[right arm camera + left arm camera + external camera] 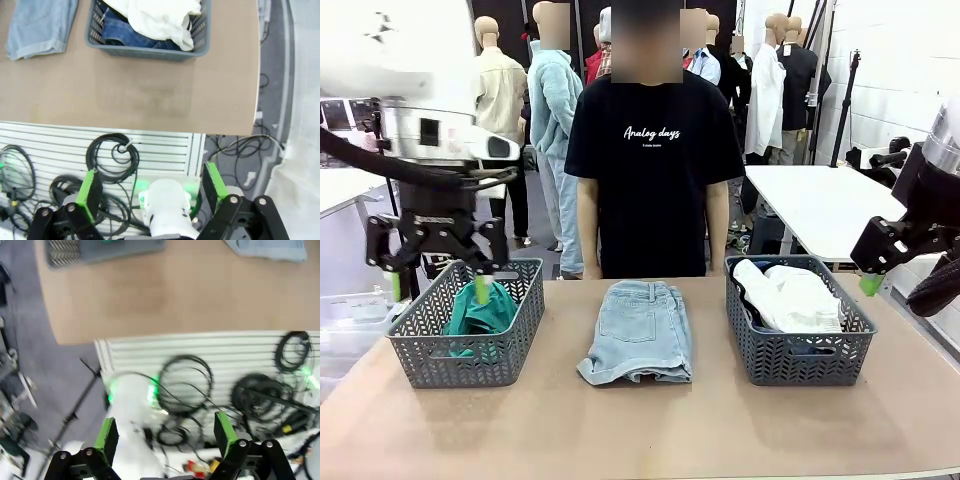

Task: Sort the tops and bottoms.
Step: Lift clothes from the center of the table with your right hand.

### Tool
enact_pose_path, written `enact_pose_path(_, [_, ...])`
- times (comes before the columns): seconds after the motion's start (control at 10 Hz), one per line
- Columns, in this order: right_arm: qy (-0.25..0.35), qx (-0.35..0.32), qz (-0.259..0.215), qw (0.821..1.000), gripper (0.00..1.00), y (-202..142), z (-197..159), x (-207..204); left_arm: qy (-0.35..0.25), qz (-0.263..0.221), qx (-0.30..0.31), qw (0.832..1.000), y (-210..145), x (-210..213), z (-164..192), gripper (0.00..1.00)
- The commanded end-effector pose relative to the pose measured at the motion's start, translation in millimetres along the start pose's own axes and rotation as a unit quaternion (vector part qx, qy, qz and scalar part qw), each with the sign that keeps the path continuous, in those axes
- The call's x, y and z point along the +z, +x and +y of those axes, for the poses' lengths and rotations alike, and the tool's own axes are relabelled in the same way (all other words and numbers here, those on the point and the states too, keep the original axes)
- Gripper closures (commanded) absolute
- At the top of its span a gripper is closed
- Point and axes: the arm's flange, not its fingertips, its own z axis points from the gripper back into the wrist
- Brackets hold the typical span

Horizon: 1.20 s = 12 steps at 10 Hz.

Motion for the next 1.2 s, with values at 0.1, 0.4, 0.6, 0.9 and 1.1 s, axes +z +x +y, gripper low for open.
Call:
enact_pose_path(0.1, [0.006,0.002,0.002,1.0,0.0,0.8,1.0,0.0,0.016,-0.093,-0.072,0.993,-24.3,-7.6,30.4,0.0])
enact_pose_path(0.4, [0.006,0.002,0.002,1.0,0.0,0.8,1.0,0.0,-0.038,-0.128,-0.015,0.991,-23.8,10.7,9.7,0.0])
enact_pose_path(0.6, [0.006,0.002,0.002,1.0,0.0,0.8,1.0,0.0,0.019,-0.122,-0.08,0.989,-27.1,9.9,27.8,0.0])
enact_pose_path(0.9, [0.006,0.002,0.002,1.0,0.0,0.8,1.0,0.0,-0.011,-0.183,-0.102,0.978,-23.3,8.4,24.6,0.0])
enact_pose_path(1.1, [0.006,0.002,0.002,1.0,0.0,0.8,1.0,0.0,-0.051,-0.223,-0.108,0.967,-7.9,-12.2,53.0,0.0])
